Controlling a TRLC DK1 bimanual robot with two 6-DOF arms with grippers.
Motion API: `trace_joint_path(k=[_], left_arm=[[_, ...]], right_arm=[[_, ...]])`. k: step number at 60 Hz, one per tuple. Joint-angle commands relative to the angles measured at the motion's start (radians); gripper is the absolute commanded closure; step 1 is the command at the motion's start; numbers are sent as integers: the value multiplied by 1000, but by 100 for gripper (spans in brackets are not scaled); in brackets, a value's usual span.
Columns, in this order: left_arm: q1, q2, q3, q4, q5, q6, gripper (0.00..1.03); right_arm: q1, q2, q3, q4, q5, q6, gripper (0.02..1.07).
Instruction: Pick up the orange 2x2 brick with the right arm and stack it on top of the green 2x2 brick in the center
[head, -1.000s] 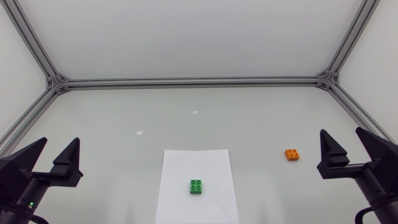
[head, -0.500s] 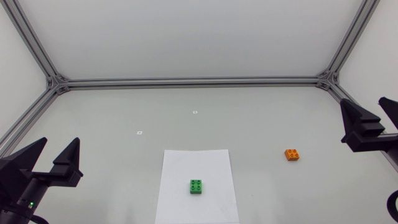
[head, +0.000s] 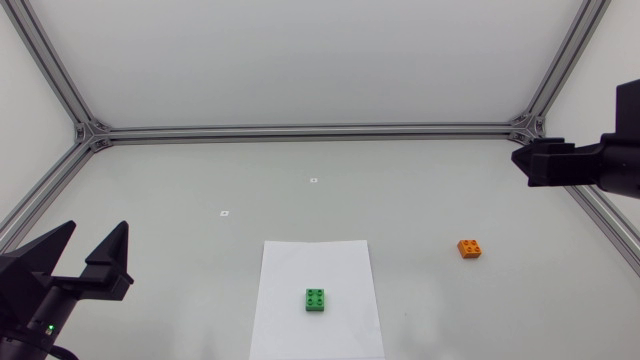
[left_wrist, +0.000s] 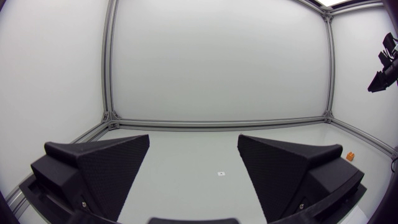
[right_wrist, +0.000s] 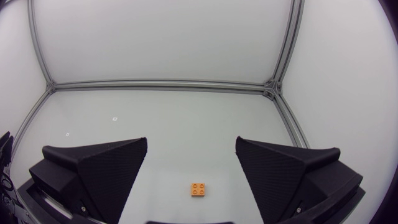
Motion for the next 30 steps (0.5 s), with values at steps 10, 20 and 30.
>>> trace_joint_path(k=[10,20,30], left_arm=[[4,-8,-41,-15,4,13,4],[4,-8,-41,-13,4,13,4],[4,-8,-41,-15,4,13,4]], right_arm=[[-38,209,128,-161,-50,-88,6],[-55,316,140,-190,-50,-151,6],[-96,479,166,-227,-50,-189,6]])
